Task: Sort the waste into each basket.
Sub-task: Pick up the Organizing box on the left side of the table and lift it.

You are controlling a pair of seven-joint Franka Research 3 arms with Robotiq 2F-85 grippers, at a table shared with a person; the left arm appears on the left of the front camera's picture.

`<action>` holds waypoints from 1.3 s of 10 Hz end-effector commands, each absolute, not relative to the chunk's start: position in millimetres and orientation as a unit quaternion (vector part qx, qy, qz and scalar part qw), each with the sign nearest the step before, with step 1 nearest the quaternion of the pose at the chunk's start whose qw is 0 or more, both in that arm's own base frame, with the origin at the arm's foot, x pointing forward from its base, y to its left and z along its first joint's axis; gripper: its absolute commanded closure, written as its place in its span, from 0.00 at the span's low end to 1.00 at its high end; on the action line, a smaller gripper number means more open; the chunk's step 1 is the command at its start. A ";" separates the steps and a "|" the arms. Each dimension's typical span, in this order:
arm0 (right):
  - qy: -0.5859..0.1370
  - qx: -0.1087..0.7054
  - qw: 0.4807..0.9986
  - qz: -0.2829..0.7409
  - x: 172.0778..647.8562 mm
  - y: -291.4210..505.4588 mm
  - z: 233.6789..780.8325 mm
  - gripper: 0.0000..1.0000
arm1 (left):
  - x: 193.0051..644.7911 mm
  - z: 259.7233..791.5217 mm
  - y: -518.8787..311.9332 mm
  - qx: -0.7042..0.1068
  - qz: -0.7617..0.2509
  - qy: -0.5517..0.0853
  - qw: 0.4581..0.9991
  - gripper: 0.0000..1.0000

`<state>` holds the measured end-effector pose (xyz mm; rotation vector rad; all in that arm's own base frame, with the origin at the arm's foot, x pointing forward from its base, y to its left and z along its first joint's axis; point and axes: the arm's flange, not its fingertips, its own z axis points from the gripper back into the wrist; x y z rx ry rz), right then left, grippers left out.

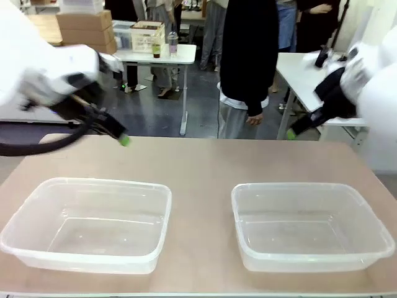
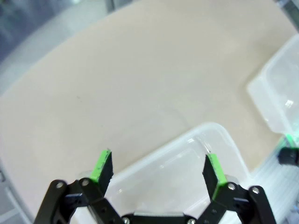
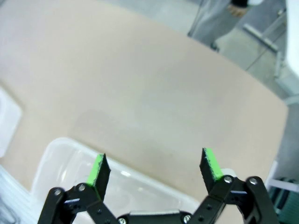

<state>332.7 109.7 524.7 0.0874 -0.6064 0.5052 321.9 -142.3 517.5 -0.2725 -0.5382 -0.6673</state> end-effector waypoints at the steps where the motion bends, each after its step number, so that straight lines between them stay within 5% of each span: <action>1: -0.332 0.053 0.915 0.224 257.5 80.9 512.0 0.00 | 266.1 510.6 -99.8 -0.131 -0.392 -0.278 0.867 0.00; 2: -0.295 0.043 0.922 0.246 332.7 109.7 524.7 0.00 | 321.9 517.5 -142.3 -0.132 -0.323 -0.260 0.901 0.00; 4: -0.280 0.099 0.924 0.241 313.1 95.5 548.5 0.00 | 290.1 551.7 -120.3 -0.138 -0.351 -0.272 0.885 0.00; 6: -0.218 0.331 0.914 0.090 301.2 28.2 561.0 0.00 | 302.2 556.8 -66.5 -0.339 -0.337 -0.192 0.857 0.00; 7: -0.192 0.457 0.868 -0.025 295.7 -18.1 561.6 0.00 | 317.4 553.9 -24.2 -0.464 -0.264 -0.148 0.832 0.00; 9: -0.176 0.625 0.737 -0.190 289.5 -102.8 525.9 0.00 | 338.3 525.4 47.6 -0.572 -0.080 -0.127 0.807 0.00; 11: -0.183 0.627 0.701 -0.285 286.8 -139.9 493.7 0.00 | 340.4 501.1 88.2 -0.586 0.028 -0.118 0.802 0.00; 12: -0.197 0.470 0.860 0.011 274.2 -110.4 520.7 0.00 | 318.3 519.1 67.5 -0.510 -0.195 -0.170 0.820 0.00; 13: -0.197 0.470 0.860 0.011 274.2 -110.4 520.7 0.00 | 318.3 519.1 67.5 -0.510 -0.195 -0.170 0.820 0.00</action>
